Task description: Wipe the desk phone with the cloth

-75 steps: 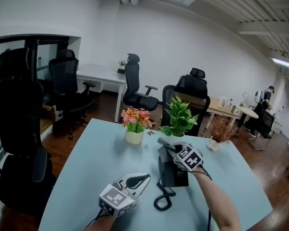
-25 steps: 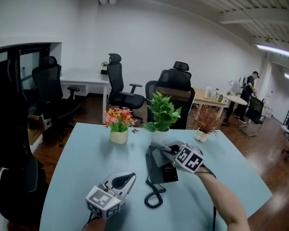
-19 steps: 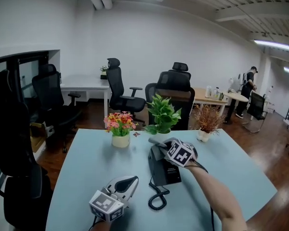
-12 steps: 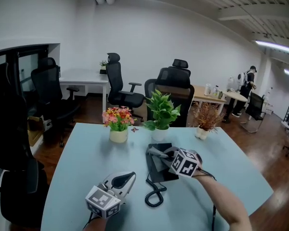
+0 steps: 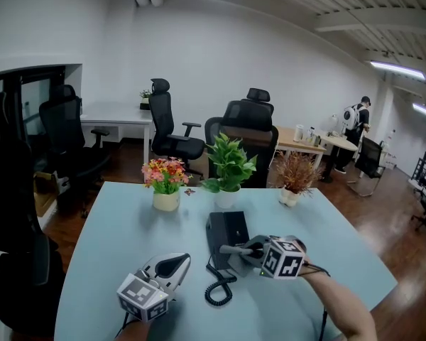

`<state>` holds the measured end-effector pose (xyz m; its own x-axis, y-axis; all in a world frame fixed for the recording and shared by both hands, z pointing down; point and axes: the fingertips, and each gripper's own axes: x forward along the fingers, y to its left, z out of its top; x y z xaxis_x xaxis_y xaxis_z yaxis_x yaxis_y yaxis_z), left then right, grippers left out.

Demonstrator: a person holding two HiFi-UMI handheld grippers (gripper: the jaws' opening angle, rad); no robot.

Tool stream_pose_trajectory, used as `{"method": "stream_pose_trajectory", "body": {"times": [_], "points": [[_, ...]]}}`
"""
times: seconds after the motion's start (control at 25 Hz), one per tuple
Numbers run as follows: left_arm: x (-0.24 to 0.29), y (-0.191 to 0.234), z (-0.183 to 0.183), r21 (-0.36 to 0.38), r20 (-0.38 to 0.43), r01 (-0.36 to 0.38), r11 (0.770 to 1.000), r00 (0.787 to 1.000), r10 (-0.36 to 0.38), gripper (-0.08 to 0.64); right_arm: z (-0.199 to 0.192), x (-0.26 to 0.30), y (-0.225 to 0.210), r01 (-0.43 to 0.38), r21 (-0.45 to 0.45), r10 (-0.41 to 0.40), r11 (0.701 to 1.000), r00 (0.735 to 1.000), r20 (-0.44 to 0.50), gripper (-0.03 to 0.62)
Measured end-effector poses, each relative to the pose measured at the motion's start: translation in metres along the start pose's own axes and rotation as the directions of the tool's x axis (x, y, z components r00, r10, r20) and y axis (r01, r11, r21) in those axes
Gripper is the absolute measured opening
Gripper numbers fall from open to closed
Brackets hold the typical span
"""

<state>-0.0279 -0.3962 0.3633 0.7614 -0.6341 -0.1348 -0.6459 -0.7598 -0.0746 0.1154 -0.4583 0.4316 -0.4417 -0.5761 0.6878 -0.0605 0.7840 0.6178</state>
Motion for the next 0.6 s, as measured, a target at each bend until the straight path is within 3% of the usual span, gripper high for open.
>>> {"method": "stream_pose_trajectory", "body": {"times": [0.12,0.24,0.44,0.6], "points": [[0.001,0.001,-0.001,0.000,0.000,-0.001,1.000,1.000,0.001,0.009,0.002,0.002,-0.081,0.165,0.224,-0.187,0.961,0.979,0.077,-0.005],[0.002,0.000,-0.002,-0.012,0.004,-0.004,1.000,1.000,0.004,0.009,-0.002,0.022,-0.138,0.242,0.351,-0.284,0.904,0.956,0.071,-0.005],[0.003,-0.003,-0.003,-0.013,0.003,-0.005,1.000,1.000,0.005,0.009,0.000,0.050,-0.155,0.252,0.368,-0.284,0.895,0.958,0.034,-0.005],[0.003,0.001,-0.004,-0.013,0.004,-0.002,1.000,1.000,0.002,0.009,0.001,0.048,-0.133,0.213,0.316,-0.234,0.924,0.972,0.029,-0.005]]}}
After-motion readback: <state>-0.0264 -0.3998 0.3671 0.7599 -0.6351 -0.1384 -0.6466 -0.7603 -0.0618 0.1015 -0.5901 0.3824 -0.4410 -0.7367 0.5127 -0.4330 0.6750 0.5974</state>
